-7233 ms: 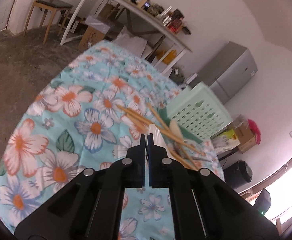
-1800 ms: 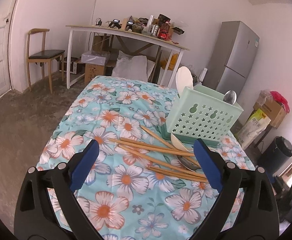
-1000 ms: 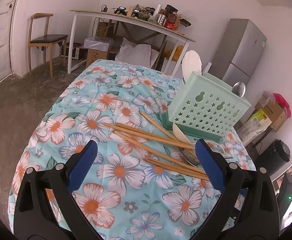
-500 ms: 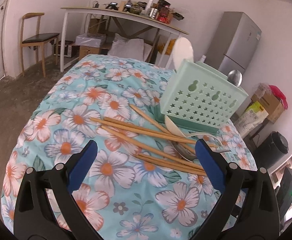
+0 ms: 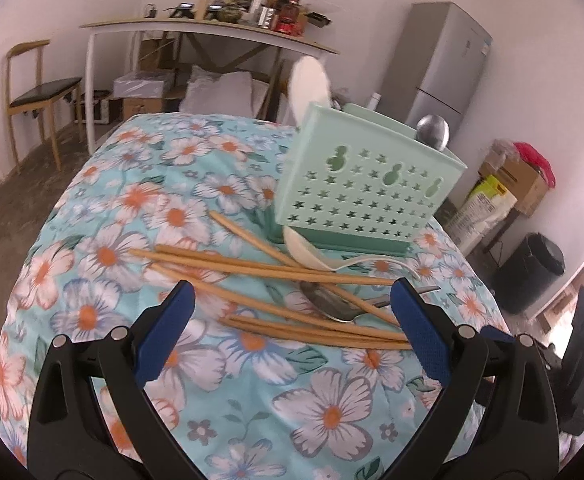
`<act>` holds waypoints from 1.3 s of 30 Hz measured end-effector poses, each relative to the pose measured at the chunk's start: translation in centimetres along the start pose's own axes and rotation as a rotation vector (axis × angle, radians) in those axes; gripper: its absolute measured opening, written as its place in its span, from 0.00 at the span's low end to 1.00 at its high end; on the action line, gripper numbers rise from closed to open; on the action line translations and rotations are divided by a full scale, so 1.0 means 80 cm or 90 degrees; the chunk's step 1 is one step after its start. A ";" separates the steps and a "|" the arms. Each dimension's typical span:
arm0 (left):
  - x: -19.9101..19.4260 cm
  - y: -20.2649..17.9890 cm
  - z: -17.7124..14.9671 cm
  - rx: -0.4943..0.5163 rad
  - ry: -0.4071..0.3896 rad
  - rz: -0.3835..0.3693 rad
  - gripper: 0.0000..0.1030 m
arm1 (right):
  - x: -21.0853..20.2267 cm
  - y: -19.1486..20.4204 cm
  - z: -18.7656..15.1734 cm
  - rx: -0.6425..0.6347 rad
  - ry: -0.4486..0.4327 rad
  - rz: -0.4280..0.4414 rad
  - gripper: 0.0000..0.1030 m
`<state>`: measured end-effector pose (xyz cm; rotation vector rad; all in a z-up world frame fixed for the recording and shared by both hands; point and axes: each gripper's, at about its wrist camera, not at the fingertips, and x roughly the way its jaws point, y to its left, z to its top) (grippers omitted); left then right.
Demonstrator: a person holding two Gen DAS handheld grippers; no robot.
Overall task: Organize utensils
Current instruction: 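Move the left tool toward the metal spoon lying under the chopsticks, then close the left tool on the metal spoon's bowl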
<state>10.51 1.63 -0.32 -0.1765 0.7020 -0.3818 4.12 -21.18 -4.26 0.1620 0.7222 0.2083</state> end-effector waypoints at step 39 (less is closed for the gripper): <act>0.097 -0.006 0.000 0.000 0.166 -0.007 0.17 | 0.022 -0.019 -0.003 0.031 0.023 0.016 0.94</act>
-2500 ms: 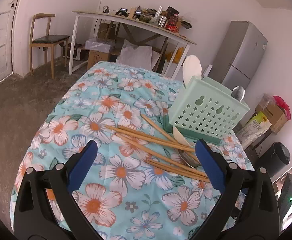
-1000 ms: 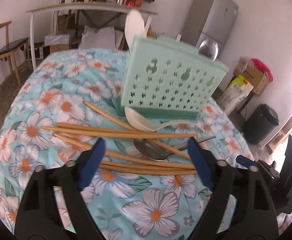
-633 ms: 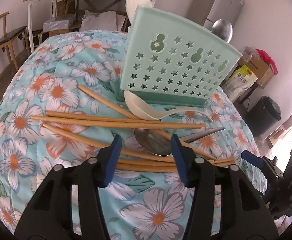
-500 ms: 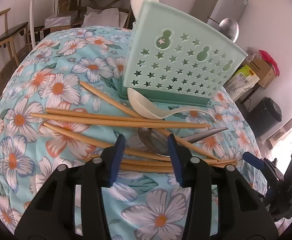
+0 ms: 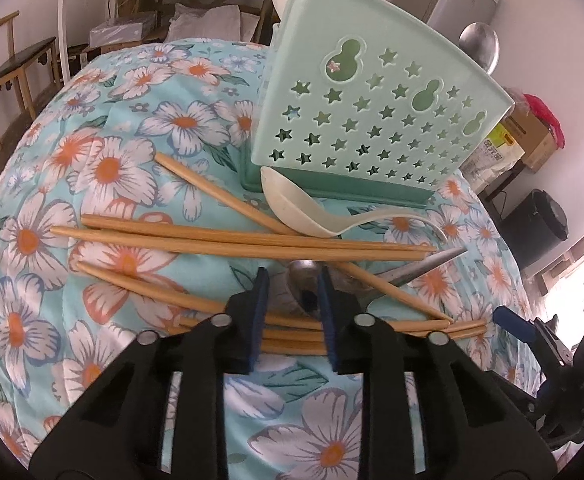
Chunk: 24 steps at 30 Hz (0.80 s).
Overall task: Organize utensils
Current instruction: 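Close the left tool on the metal spoon's bowl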
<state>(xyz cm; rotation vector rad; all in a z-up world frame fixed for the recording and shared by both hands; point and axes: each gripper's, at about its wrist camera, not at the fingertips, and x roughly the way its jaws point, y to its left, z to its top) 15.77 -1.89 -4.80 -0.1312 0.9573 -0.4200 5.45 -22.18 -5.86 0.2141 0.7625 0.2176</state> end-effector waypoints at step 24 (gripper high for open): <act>-0.061 -0.001 -0.010 -0.015 -0.023 -0.013 0.02 | -0.002 0.001 -0.001 0.001 -0.001 -0.002 0.94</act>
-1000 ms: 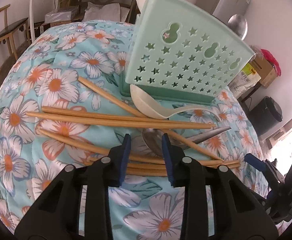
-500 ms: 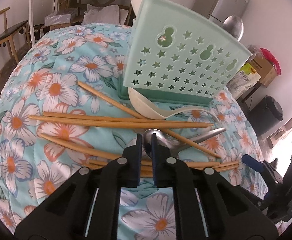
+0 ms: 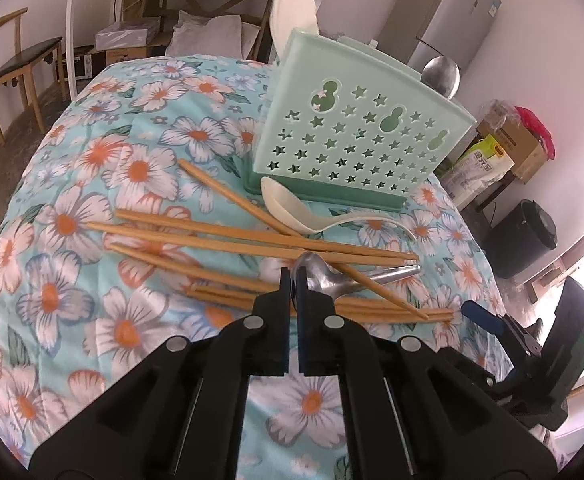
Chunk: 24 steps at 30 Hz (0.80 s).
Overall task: Organize utensils
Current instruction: 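Close the left tool on the metal spoon's bowl, then lift the metal spoon up from the chopsticks with the left tool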
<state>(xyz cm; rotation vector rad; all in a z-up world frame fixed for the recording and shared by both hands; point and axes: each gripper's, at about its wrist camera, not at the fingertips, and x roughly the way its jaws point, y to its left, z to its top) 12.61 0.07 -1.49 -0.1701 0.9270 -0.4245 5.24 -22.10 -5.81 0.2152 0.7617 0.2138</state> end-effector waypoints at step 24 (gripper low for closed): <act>-0.022 0.062 -0.050 -0.131 0.025 -0.041 0.20 | -0.027 0.025 -0.001 -0.028 -0.017 -0.014 0.94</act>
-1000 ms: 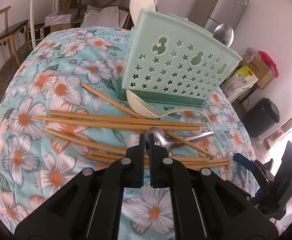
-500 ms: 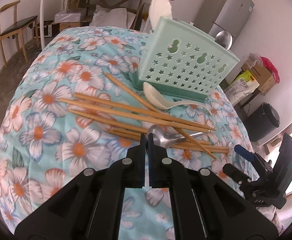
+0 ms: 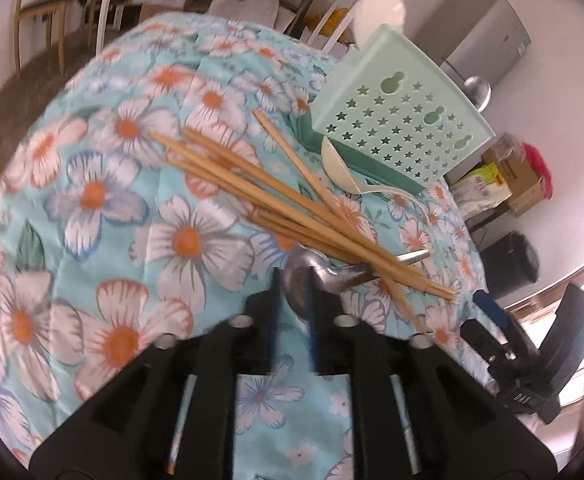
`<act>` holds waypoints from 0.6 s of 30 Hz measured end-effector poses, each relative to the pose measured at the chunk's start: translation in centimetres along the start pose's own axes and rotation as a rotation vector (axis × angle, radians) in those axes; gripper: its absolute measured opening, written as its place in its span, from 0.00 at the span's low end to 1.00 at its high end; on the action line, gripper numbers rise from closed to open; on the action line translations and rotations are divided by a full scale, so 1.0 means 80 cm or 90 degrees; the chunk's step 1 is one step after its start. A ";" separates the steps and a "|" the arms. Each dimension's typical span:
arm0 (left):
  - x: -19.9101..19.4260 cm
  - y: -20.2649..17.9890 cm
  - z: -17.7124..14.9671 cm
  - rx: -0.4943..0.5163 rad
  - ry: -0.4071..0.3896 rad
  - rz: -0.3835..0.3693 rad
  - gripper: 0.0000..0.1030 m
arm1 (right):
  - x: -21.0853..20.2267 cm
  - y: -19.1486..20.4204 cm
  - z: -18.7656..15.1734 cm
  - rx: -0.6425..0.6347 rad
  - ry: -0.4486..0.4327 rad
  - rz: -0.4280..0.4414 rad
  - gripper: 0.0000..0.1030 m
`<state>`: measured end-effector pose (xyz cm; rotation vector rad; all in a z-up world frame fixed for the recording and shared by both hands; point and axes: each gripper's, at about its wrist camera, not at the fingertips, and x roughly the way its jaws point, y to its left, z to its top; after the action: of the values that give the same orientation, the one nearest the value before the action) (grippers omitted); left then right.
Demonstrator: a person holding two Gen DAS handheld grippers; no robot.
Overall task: Organize utensils
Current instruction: 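Lift the metal spoon up from the chopsticks with the left tool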
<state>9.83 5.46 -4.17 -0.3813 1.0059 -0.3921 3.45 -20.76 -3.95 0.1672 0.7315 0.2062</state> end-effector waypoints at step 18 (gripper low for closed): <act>0.008 0.019 -0.017 -0.067 -0.037 -0.013 0.06 | -0.019 0.012 0.014 -0.032 -0.030 -0.013 0.92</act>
<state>9.20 6.29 -6.03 -0.4946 0.9682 -0.3451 3.02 -20.33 -1.94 0.1166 0.6810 0.2003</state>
